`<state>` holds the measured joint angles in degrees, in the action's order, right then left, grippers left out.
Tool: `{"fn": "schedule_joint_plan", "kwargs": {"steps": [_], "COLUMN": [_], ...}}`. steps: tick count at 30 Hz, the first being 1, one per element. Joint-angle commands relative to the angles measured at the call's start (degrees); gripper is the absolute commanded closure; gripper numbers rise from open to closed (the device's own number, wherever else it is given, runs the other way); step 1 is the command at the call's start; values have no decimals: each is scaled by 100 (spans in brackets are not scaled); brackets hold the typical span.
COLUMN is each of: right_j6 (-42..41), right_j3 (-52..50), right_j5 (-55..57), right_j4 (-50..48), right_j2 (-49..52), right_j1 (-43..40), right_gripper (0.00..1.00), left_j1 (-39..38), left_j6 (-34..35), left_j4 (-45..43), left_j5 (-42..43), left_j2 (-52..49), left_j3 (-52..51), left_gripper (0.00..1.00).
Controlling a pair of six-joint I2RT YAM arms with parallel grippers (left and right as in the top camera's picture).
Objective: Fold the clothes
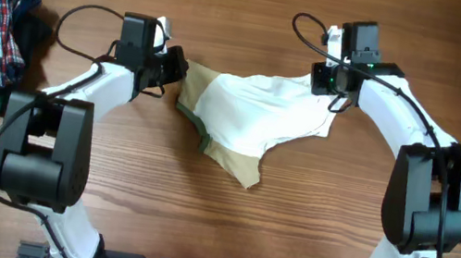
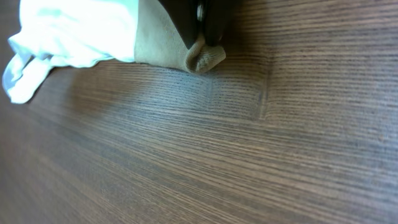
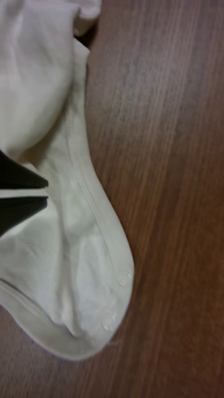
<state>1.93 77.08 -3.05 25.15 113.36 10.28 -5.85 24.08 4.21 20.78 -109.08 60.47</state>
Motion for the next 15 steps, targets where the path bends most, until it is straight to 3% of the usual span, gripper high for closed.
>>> {"fn": "schedule_joint_plan", "kwargs": {"steps": [1, 15], "right_j6": [245, 232], "right_j3": [42, 4], "right_j5": [466, 728], "right_j4": [-140, -433], "right_j2": [72, 990], "right_j1": [-9, -70], "right_gripper": [96, 96], "left_j1": [-7, -33], "left_j6": [-691, -1967], "left_j4": [-85, -479], "left_j5": [-267, -372], "left_j2": [-96, -109], "left_j3": [-24, 162], "left_gripper": [96, 96]}}
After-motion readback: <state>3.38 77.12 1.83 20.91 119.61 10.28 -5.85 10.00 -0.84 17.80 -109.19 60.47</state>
